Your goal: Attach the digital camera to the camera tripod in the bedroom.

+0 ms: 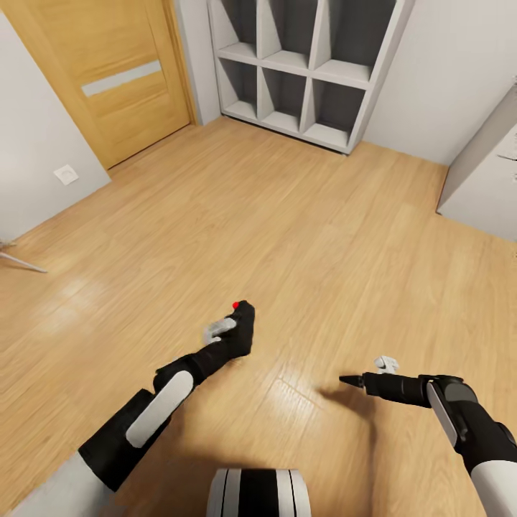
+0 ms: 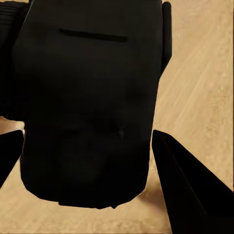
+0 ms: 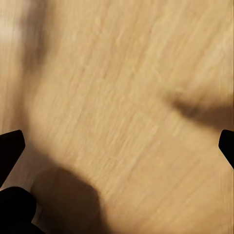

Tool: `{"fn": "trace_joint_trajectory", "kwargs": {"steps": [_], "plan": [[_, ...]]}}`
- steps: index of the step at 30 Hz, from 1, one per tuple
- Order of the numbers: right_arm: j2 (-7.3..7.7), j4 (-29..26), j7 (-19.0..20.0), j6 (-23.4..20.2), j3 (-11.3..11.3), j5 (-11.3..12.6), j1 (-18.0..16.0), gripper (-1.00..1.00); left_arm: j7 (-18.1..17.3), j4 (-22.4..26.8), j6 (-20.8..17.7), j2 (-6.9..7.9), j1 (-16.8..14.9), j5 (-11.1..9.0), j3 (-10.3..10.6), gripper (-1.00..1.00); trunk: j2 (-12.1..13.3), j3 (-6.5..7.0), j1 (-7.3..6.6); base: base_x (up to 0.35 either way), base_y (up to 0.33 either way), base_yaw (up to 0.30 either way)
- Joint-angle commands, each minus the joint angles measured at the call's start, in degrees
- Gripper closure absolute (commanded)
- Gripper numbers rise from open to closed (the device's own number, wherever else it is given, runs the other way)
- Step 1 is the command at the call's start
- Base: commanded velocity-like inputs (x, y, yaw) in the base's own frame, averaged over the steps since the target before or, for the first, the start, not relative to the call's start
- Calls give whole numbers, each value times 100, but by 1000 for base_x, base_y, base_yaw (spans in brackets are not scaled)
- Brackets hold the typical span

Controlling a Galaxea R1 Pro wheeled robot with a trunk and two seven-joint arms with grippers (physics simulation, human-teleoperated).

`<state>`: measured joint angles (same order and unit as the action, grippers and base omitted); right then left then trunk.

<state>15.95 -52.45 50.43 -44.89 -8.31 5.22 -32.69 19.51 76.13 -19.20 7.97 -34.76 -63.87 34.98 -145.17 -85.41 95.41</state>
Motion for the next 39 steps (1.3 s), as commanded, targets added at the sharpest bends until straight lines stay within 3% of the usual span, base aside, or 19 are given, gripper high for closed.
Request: {"fn": "trace_joint_trajectory", "kwargs": {"steps": [1,2,5,6,9,11,16,23,39], "plan": [[3,-2,-9,-48,-4,43,-1,-100,-82,-22,-6,170,-5,-227,2,100,0,19,-3,0,0,0],[5,-2,-8,-51,-4,41,-1,-100,-279,-76,4,313,-5,-487,8,100,2,41,-5,0,0,0],[7,-4,-8,-50,-4,35,-1,-100,-614,-365,14,483,-5,-789,66,100,6,108,-13,0,0,0],[6,-8,-9,-48,-4,34,-1,-100,-849,-736,29,524,-5,-900,120,100,7,130,-16,0,0,0],[6,-38,-6,-54,-4,37,-1,-100,-1389,-1240,85,556,-5,-979,158,100,11,196,-23,0,0,0],[10,-58,-2,-63,-9,40,-1,-100,-1931,-1461,112,570,-5,-1013,169,100,14,241,-28,0,0,0],[12,-71,1,-82,-12,46,-1,-100,-2461,-1631,117,568,-5,-1105,175,100,20,351,-41,0,0,0],[20,-81,1,-98,-13,49,-1,-100,-2595,-1672,118,559,-5,-1173,176,100,30,507,-59,0,0,0],[-2,-82,-7,-108,-4,40,-3,-100,-2522,-1648,109,556,-5,-1339,150,100,51,861,-101,0,0,0]]}}
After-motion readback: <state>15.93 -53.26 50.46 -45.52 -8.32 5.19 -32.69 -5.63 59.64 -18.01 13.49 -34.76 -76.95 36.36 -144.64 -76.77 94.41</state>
